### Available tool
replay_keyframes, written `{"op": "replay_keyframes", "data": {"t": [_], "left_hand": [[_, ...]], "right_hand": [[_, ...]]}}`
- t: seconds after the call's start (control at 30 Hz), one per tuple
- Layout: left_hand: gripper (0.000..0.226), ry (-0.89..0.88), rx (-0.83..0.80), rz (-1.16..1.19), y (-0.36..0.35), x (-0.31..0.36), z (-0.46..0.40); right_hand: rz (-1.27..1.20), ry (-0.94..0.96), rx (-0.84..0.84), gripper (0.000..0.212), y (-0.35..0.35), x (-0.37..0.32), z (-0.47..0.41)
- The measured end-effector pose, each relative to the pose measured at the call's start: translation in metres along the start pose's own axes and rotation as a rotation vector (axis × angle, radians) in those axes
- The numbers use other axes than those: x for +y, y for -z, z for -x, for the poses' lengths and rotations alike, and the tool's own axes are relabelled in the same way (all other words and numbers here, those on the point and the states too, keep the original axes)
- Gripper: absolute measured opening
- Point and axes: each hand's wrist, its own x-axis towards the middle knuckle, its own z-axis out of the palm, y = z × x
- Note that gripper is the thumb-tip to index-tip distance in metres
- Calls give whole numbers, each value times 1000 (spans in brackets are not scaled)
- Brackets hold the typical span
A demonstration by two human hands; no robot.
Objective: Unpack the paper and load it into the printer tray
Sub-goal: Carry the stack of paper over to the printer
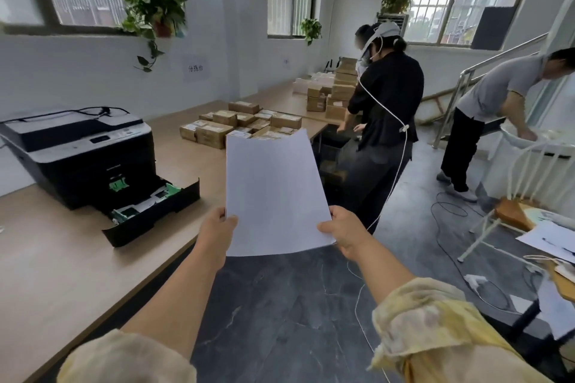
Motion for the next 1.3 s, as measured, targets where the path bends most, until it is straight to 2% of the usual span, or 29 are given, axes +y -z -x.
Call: {"op": "replay_keyframes", "data": {"t": [0.2,0.43,0.53,0.7,0.87,1.0,1.3], "left_hand": [[27,-5,74,-3,1,5,-41],[17,-12,149,22,10,11,-100],[21,-17,183,41,18,16,-137],[30,16,249,18,39,31,-191],[23,-21,300,-33,64,43,-236],[32,15,369,-11,86,41,-263],[20,45,496,121,137,29,-319]], "right_hand": [[25,0,-72,24,-11,-5,-54],[50,10,-144,26,-40,-19,-128],[59,24,-168,23,-58,-30,-167],[27,41,-236,23,-93,-50,-229],[-3,59,-307,25,-132,-62,-279],[19,57,-357,24,-161,-73,-309],[80,28,-537,32,-240,-90,-382]]}}
